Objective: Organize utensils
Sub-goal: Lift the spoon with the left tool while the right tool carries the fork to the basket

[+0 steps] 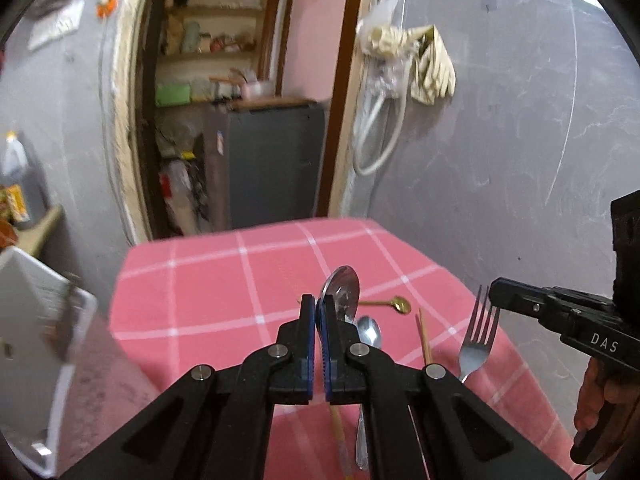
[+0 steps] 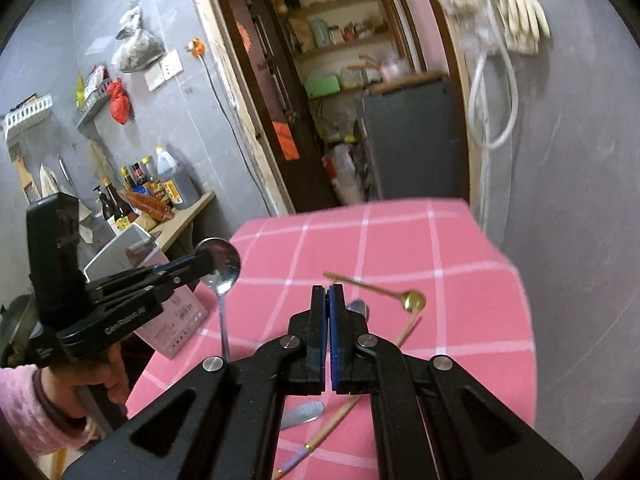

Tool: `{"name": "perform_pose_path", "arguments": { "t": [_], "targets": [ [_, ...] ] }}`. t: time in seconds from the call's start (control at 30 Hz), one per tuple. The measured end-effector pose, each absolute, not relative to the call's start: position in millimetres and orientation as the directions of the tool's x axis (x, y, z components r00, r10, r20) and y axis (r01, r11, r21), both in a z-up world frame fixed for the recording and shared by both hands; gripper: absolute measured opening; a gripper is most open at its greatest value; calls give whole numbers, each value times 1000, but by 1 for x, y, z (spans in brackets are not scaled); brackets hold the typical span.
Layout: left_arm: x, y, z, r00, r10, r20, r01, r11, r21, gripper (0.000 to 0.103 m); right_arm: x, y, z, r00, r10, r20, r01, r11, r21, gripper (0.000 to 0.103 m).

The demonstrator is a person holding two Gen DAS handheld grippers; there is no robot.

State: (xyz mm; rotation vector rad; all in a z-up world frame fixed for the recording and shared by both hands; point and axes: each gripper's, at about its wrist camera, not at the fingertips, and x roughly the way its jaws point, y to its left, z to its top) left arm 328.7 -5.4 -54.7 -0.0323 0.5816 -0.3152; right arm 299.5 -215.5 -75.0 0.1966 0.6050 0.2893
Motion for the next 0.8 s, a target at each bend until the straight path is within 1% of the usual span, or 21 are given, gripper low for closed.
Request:
{"name": "perform_pose_path", "arguments": {
  "t": [0.13, 0.37, 0.67, 0.8],
  "targets": [
    [314, 1, -33, 828, -270, -491, 259, 961, -92, 3, 285, -204, -44, 823, 279, -495, -220, 960, 176, 2],
    [293, 26, 7, 883, -222, -414, 207, 975, -81, 3, 266, -186, 7, 867, 274, -416, -246, 962, 121, 2],
    [279, 72, 54, 929, -169, -330, 144, 985, -97, 3, 261, -140, 62, 888, 345, -304, -338, 938, 77, 2],
    [269, 93, 72, 951, -118, -285, 101, 992, -74, 3, 262, -114, 83, 885, 390, -253, -390, 919, 52, 2]
  ]
}}
